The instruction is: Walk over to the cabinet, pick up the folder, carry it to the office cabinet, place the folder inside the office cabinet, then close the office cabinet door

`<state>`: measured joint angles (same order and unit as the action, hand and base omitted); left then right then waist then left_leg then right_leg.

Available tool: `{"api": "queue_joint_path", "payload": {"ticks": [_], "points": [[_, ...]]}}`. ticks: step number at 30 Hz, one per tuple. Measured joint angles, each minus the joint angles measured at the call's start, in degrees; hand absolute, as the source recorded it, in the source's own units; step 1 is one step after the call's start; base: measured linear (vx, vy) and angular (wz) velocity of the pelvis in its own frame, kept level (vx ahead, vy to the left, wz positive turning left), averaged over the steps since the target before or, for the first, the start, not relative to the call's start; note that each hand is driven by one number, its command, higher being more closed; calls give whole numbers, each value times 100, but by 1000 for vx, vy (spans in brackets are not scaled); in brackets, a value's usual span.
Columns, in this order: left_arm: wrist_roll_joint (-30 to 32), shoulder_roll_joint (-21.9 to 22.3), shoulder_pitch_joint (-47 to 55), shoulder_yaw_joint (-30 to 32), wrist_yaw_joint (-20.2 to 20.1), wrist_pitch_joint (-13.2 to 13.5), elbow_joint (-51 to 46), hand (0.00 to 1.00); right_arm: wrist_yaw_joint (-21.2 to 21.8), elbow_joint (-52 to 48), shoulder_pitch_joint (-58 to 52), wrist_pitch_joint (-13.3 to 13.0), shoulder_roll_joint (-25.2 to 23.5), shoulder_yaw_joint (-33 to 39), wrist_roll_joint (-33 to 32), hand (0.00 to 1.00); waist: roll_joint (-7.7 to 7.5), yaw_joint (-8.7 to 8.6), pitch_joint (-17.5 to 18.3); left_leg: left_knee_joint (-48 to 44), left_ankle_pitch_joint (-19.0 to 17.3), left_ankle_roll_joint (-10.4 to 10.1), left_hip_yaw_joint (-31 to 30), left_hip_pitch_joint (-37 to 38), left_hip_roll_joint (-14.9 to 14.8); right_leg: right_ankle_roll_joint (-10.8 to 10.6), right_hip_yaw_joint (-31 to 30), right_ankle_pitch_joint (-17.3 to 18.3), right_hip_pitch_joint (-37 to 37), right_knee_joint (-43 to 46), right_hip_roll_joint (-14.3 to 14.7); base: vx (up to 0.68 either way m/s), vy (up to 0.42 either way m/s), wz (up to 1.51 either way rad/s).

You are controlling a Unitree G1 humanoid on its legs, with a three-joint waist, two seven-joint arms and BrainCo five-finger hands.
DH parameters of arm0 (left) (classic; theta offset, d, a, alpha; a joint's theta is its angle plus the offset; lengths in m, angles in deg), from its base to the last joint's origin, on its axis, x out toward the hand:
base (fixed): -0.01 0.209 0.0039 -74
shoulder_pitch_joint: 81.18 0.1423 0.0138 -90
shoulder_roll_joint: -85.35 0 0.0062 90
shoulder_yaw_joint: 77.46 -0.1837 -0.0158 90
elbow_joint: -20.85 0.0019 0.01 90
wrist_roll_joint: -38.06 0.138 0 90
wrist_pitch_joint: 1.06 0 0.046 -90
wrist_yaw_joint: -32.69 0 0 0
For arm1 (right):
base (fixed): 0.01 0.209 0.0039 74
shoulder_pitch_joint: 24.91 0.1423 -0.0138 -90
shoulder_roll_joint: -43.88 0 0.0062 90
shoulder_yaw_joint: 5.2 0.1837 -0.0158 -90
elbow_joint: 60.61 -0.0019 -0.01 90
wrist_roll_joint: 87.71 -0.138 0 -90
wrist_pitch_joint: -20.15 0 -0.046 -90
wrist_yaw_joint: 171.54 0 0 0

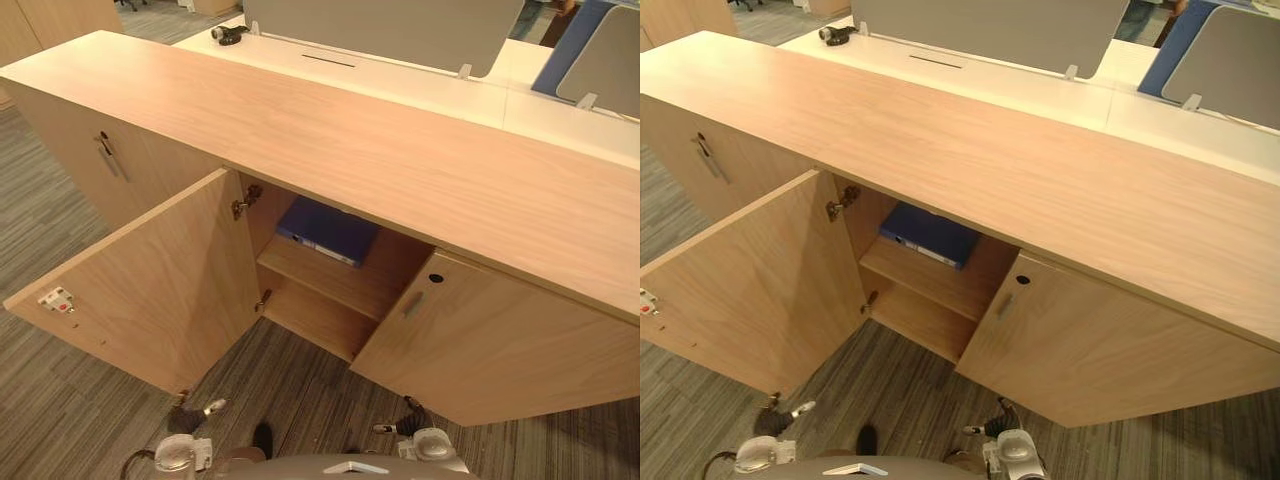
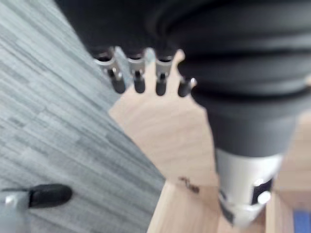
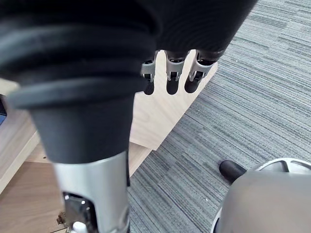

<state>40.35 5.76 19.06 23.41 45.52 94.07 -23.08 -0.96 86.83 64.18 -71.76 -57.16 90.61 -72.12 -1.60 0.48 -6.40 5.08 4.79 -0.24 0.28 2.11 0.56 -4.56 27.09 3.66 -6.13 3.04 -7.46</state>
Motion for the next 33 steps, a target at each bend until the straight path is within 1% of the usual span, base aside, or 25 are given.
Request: {"api": "queue_joint_path", "payload": {"ticks": [1,3,4,6,7,9,12,14,16,20,24,26,27,29,33], "points": [[-31,-3,31,101,52,4,-74,0,0,0,-1,1,0,0,0,0,0,9,0,0,4,6,-15,1,6,-1,4,4,-5,1,-1,33,1,13],[-185,-14,74,558,192,12,-340,0,3,2,1,35,-1,-2,0,0,0,83,-1,0,11,17,-52,4,19,19,21,-6,-46,6,1,35,0,10],[-231,-19,77,677,198,12,-414,0,6,2,0,56,-1,-2,0,0,-1,99,-1,0,10,17,-65,11,23,26,28,-7,-62,2,0,21,-2,12],[-392,-137,42,1035,258,41,-614,0,9,2,18,62,1,-6,-2,0,-2,122,0,1,5,17,-145,7,40,48,36,18,-93,3,7,16,-3,17],[-446,-181,33,1109,294,49,-647,0,10,2,25,62,2,-9,-6,0,-3,127,0,1,-6,4,-154,2,41,52,36,24,-93,2,10,11,-4,11],[-584,-427,-31,1420,369,50,-661,0,16,2,48,62,12,-13,-57,0,-4,145,-1,1,-43,-4,-159,2,38,55,29,40,-96,0,18,6,-3,2],[-617,-751,-104,1591,404,51,-633,0,17,2,78,62,26,-15,-62,0,-18,153,-7,1,-77,-14,-146,2,34,58,13,46,-96,-12,26,9,-2,-1],[-619,-1133,-289,1681,411,52,-480,0,17,8,91,62,27,-35,-63,0,-48,203,-15,1,-114,-21,-102,8,22,67,-52,44,-92,-38,47,27,-6,-9],[-618,-1385,-428,1785,411,51,-393,0,17,41,120,60,32,-110,-64,0,-88,245,-28,1,-148,-29,-23,24,4,84,-146,36,-80,-67,75,32,-8,-18],[-617,-1858,-700,1816,403,51,-370,0,16,205,158,57,66,-114,-158,0,-163,265,-75,1,-233,-43,93,71,-11,95,-306,38,-74,-89,102,46,-5,-15],[-600,-2112,-910,1706,295,51,-255,0,20,206,148,57,154,-112,-186,0,-187,257,-81,1,-292,-10,165,123,-3,92,-479,36,-74,-95,103,62,9,-12],[-583,-2264,-1032,1427,153,52,-261,0,39,205,139,57,198,-113,-189,0,-235,258,-58,1,-306,0,173,125,7,93,-588,36,-78,-121,105,72,20,2],[-556,-2322,-1110,1286,98,39,-262,0,50,203,133,56,216,-113,-189,0,-234,256,-59,0,-315,-6,196,128,11,93,-673,36,-89,-134,105,69,22,5],[-548,-2400,-1107,1198,42,35,-261,0,56,203,122,56,238,-113,-187,0,-278,278,-33,-1,-327,-12,217,173,15,93,-784,36,-94,-152,105,82,20,5],[-549,-2519,-1055,927,-87,35,-267,0,69,202,145,55,239,-115,-177,0,-266,310,-42,-1,-337,-26,243,214,16,94,-867,33,-134,-163,103,21,5,1]]}}
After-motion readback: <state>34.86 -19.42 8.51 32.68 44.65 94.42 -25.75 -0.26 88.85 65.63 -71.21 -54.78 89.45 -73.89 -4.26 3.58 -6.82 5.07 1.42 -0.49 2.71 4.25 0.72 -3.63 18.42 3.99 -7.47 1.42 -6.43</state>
